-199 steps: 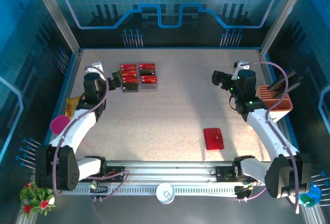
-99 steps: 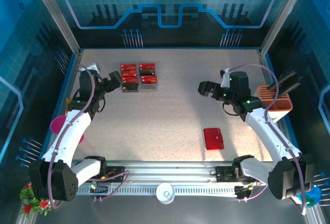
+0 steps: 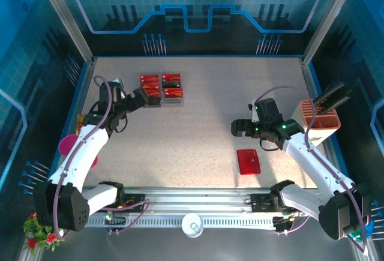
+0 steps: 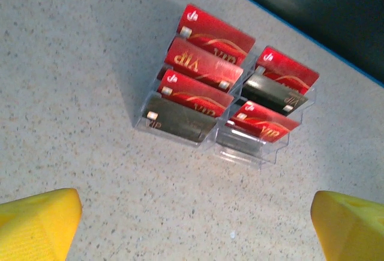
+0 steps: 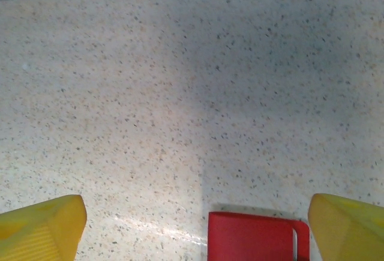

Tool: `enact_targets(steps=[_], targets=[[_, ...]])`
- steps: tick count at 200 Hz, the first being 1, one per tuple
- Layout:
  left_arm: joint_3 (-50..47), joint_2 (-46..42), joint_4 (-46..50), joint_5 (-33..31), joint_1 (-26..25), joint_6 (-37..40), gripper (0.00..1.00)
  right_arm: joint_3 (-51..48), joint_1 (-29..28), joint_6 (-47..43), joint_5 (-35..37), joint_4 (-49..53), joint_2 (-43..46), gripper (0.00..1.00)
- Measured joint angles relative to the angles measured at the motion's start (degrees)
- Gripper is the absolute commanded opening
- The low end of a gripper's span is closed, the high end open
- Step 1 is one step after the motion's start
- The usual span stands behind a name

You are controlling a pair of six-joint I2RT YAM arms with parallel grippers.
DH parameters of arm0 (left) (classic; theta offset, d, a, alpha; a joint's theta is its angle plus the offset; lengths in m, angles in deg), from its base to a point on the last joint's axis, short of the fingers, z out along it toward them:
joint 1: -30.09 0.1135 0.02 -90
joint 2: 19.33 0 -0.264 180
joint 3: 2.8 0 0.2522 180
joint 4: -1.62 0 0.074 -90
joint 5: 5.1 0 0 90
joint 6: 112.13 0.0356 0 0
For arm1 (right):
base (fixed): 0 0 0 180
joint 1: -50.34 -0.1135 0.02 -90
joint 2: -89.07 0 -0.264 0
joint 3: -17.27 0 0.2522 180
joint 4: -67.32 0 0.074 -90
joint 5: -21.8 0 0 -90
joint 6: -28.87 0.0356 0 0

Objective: Put the credit cards into the card holder
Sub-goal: Move the card holder to the center of the table.

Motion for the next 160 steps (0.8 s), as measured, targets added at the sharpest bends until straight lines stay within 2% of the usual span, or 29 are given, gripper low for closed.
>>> enact_targets(steps=[38, 126, 160], targets=[[0.0, 0.4, 3.4, 0.0, -3.3, -0.4, 0.99, -0.4, -0.9, 2.0, 1.3, 4.8, -2.0, 0.87], [-1.4, 2.9, 4.4, -1.6, -20.1, -6.0, 0.99, -8.5, -1.3, 11.1, 2.5, 10.4, -2.3, 0.75], [-2.1, 6.0, 4.2, -1.8, -23.6, -7.5, 0.99, -9.1, -1.3, 13.5, 2.5, 11.6, -2.3, 0.75]])
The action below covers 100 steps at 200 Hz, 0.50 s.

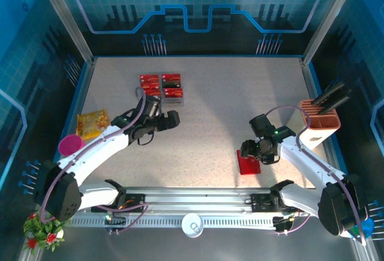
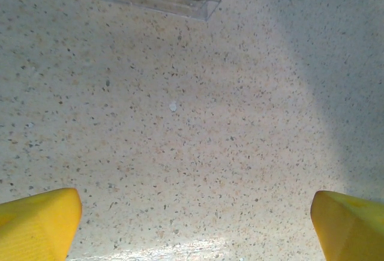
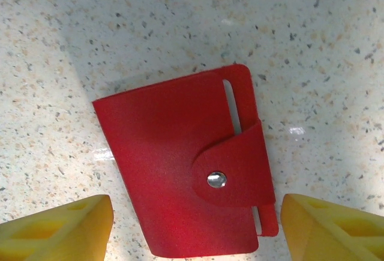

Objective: Put the credit cards into the card holder
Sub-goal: Move the card holder to the center of the table.

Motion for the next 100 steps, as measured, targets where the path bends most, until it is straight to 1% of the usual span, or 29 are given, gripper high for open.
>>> enact_targets(steps=[9, 56, 100], targets=[[0.0, 0.9, 0.0, -0.2, -0.5, 0.0, 0.99, 0.0, 0.0, 0.8, 0.0, 0.4, 0.0, 0.75], [0.5, 5.7, -0.7, -0.4, -2.9, 0.0, 0.99, -0.7, 0.0, 4.0, 0.0, 2.4, -0.1, 0.83], [2.8, 8.5, -1.3, -0.4, -3.5, 0.2, 0.99, -1.8, 0.0, 5.9, -0.6, 2.6, -1.6, 0.84]])
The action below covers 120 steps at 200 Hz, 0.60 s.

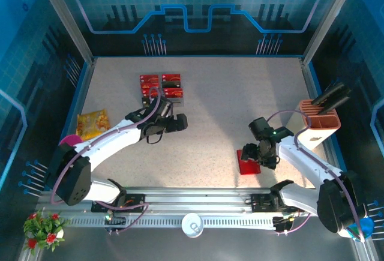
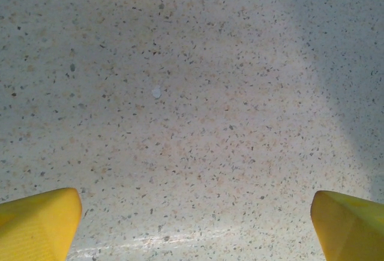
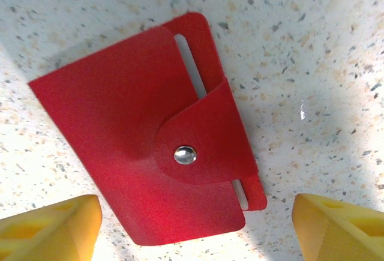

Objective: Put the credit cards into the card holder
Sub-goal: Move the card holder to the center of the table.

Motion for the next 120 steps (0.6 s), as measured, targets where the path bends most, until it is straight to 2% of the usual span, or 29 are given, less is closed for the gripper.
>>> enact_targets(steps=[63, 120], targets=[[1.1, 1.5, -0.2, 0.0, -0.3, 0.3, 0.99, -1.1, -0.3, 0.5, -3.2, -1.9, -3.7, 0.85], [1.5, 1.6, -0.2, 0.0, -0.3, 1.4, 0.99, -0.2, -1.4, 2.8, -9.2, -7.3, -10.1, 0.83]])
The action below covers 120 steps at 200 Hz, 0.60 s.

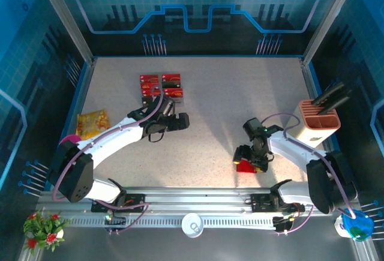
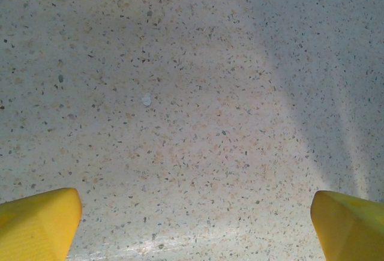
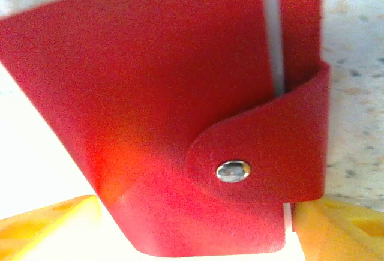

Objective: Put the credit cards into the card holder
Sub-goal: Move the card holder to the center of the table.

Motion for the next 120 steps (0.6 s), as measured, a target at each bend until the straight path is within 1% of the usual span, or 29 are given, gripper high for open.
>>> enact_targets(steps=[28, 75, 98, 120], targets=[[0.0, 0.0, 0.0, 0.0, 0.0, 0.2, 0.99, 4.3, -2.0, 1.7, -2.6, -3.6, -3.4, 0.82], [0.3, 0.2, 0.2, 0.0, 0.0, 0.2, 0.99, 15.6, -5.0, 3.1, -5.3, -10.0, -11.6, 0.81], [1.0, 0.4, 0.2, 0.0, 0.0, 0.2, 0.99, 17.4, -6.1, 3.1, -5.3, -11.0, -11.4, 0.8], [1.1, 0.4, 0.2, 0.0, 0.0, 0.1, 0.99, 14.7, -6.3, 3.2, -4.6, -11.1, -8.5, 0.79]])
